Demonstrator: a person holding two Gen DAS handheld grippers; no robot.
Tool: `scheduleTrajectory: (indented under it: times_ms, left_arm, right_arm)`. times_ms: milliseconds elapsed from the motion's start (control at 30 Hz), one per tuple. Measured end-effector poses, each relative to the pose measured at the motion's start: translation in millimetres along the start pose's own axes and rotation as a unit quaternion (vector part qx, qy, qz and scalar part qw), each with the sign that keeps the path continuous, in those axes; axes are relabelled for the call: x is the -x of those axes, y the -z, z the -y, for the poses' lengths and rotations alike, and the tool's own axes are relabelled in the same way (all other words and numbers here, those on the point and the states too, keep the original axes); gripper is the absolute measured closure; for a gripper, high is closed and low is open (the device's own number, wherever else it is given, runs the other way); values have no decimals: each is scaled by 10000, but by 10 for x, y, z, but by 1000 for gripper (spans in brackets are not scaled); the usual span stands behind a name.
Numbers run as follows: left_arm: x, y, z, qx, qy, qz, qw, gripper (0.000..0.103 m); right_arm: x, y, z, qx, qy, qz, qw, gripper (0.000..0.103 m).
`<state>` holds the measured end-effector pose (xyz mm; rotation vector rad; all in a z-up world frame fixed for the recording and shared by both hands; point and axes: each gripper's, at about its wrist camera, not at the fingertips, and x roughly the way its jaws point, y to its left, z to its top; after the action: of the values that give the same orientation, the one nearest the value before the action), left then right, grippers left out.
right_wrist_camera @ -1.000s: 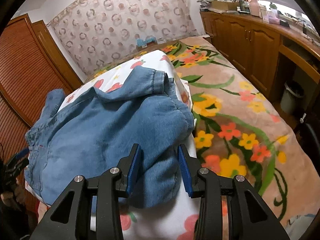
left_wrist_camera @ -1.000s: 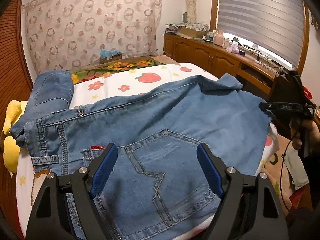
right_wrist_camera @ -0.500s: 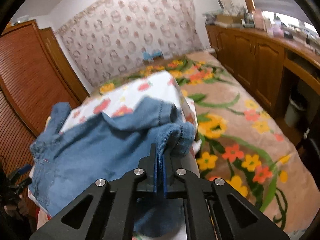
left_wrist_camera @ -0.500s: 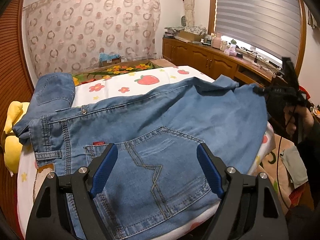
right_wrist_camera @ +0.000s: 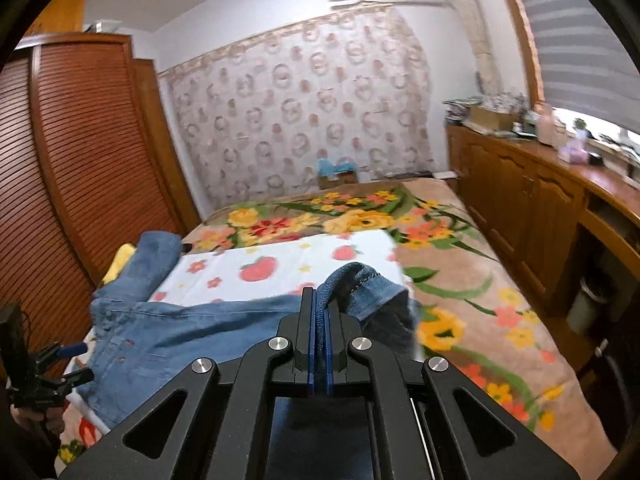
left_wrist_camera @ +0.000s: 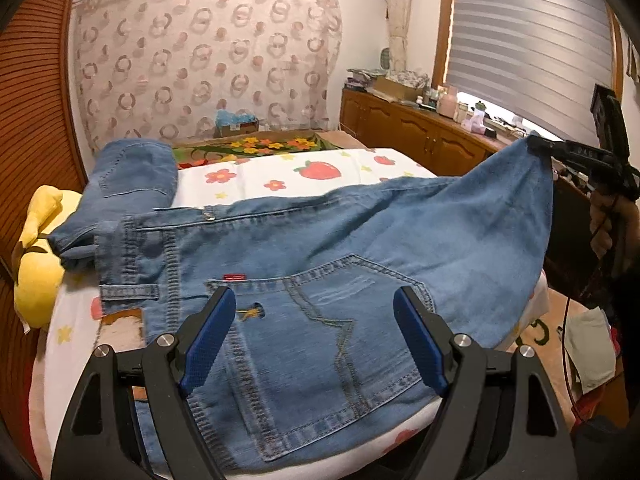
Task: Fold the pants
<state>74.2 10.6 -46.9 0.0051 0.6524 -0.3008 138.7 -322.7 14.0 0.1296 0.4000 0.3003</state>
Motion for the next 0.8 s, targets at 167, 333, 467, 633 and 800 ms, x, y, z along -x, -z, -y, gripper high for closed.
scheduleTrajectory:
  times_ms: [167, 333, 467, 633, 800]
  left_arm:
    - [153, 21, -180, 154, -197, 185, 9995, 21]
    - [283, 27, -340, 311, -232, 217, 9990, 21]
    - [388, 31, -445, 321, -388, 278, 9983, 21]
    - [360, 68, -516, 331, -449, 226, 9982, 21]
    - [297, 111, -515, 330, -362, 150, 9987, 21]
  right_arm:
    - [-114, -216, -592, 589, -588, 50, 9965, 100]
    - [-222, -400, -1413, 1215, -1471, -34, 9816, 100]
    - [-374, -373, -1931, 1635, -1939, -409, 9664, 100]
    - [-624, -241, -2201, 2199, -1855, -856, 9539, 94]
    - [-751, -336, -2084, 2171, -1713, -994, 9558, 67]
